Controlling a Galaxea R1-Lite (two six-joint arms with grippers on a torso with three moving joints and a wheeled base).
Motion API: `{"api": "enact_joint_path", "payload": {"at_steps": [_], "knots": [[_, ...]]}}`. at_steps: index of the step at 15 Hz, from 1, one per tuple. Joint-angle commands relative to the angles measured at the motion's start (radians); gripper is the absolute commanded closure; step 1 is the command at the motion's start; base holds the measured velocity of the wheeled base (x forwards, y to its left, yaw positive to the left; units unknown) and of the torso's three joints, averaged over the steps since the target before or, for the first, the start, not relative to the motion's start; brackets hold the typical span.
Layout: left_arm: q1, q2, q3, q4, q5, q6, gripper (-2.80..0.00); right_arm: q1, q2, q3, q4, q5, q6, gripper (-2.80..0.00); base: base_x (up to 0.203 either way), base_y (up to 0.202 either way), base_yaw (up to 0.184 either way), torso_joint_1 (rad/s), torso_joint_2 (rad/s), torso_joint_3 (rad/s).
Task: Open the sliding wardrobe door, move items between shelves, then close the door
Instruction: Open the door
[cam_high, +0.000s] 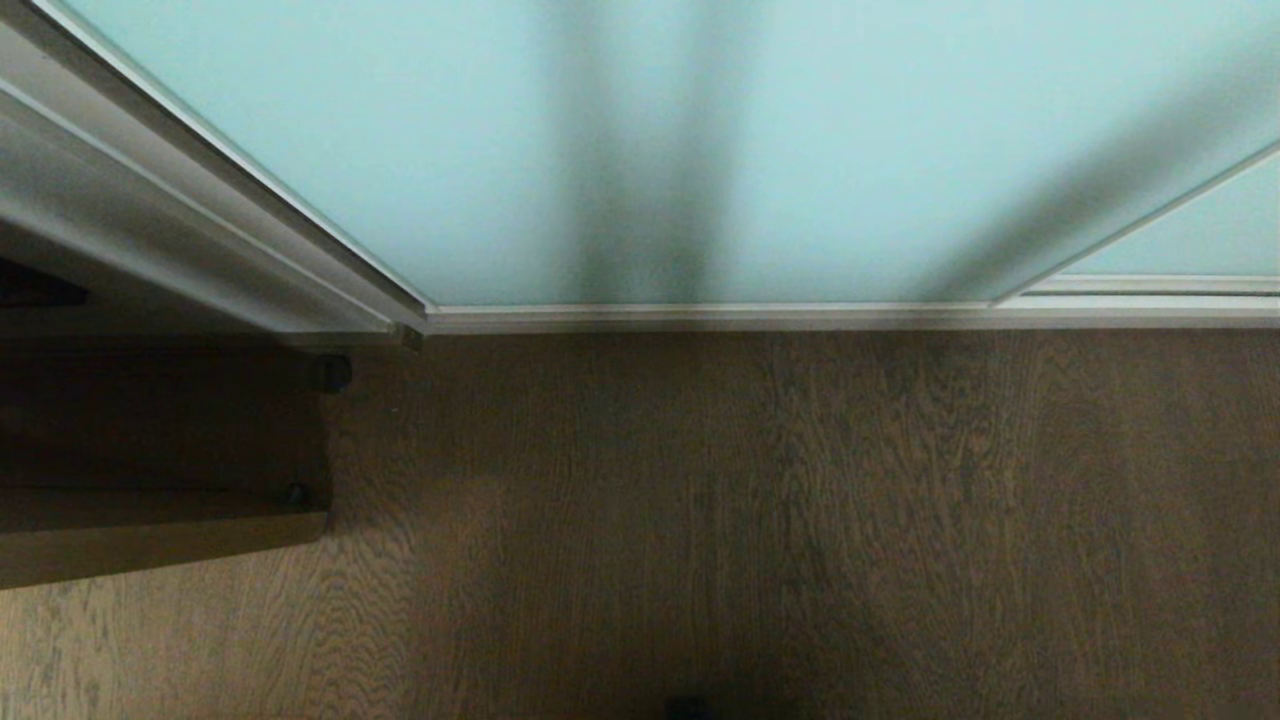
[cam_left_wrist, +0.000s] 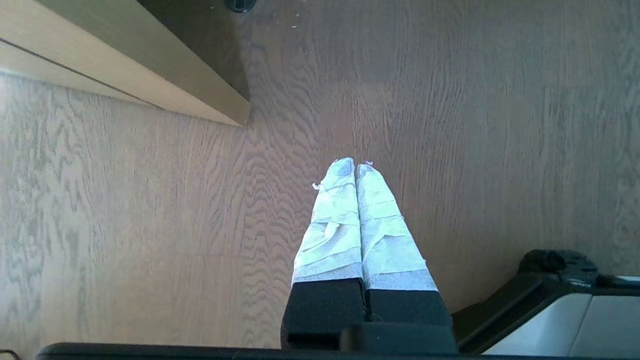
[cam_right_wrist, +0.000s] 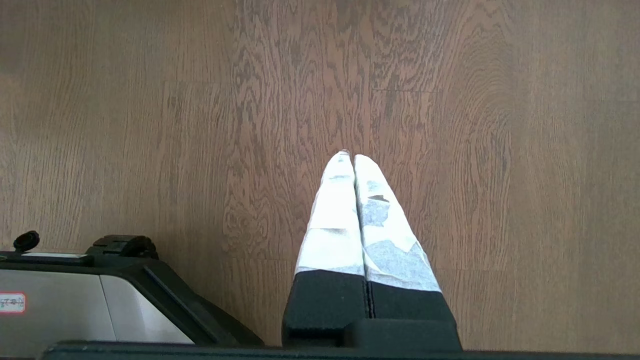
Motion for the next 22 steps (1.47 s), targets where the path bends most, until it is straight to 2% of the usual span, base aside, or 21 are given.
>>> {"api": "enact_joint_path", "payload": {"at_steps": [1,3,7,9,10,12,13,15,18,22], "knots": [[0.001,0.001,-0.001,-0.005,0.003,0.01,0.0,0.0,0.002,0.0,-0.001,0.0,0.0,0.0,0.0,0.0,0.0,0.0,0.0,0.0],[0.001,0.007,-0.067,-0.005,0.013,0.013,0.0,0.0,0.004,0.0,-0.001,0.0,0.0,0.0,0.0,0.0,0.0,0.0,0.0,0.0],[0.001,0.105,-0.368,-0.009,0.069,0.02,0.0,0.0,0.002,0.0,-0.001,0.0,0.0,0.0,0.0,0.0,0.0,0.0,0.0,0.0],[0.001,0.219,-0.516,-0.03,0.081,0.041,0.0,0.0,0.002,0.0,-0.001,0.0,0.0,0.0,0.0,0.0,0.0,0.0,0.0,0.0],[0.003,0.301,-0.577,-0.076,0.087,0.046,0.0,0.0,0.002,0.0,-0.001,0.0,0.0,0.0,0.0,0.0,0.0,0.0,0.0,0.0],[0.009,0.469,-0.659,-0.25,0.123,0.054,0.0,0.0,0.002,0.0,-0.001,0.0,0.002,0.0,0.0,0.0,0.0,0.0,0.0,0.0],[0.012,0.551,-0.678,-0.377,0.149,0.057,0.0,0.0,0.002,0.0,-0.001,0.0,0.0,0.0,0.0,0.0,0.0,0.0,0.0,0.0],[0.017,0.678,-0.683,-0.67,0.188,0.065,0.0,0.0,0.002,0.0,-0.001,0.0,0.001,0.0,0.0,0.0,0.0,0.0,0.0,0.0],[0.033,0.815,-0.649,-1.004,0.208,0.131,0.0,0.0,0.002,0.0,-0.001,0.0,0.0,0.0,0.0,0.0,0.0,0.0,0.0,0.0],[0.043,0.943,-0.596,-1.239,0.226,0.137,0.0,0.0,0.003,0.0,-0.001,0.0,0.0,0.0,0.0,0.0,0.0,0.0,0.0,0.0]]}}
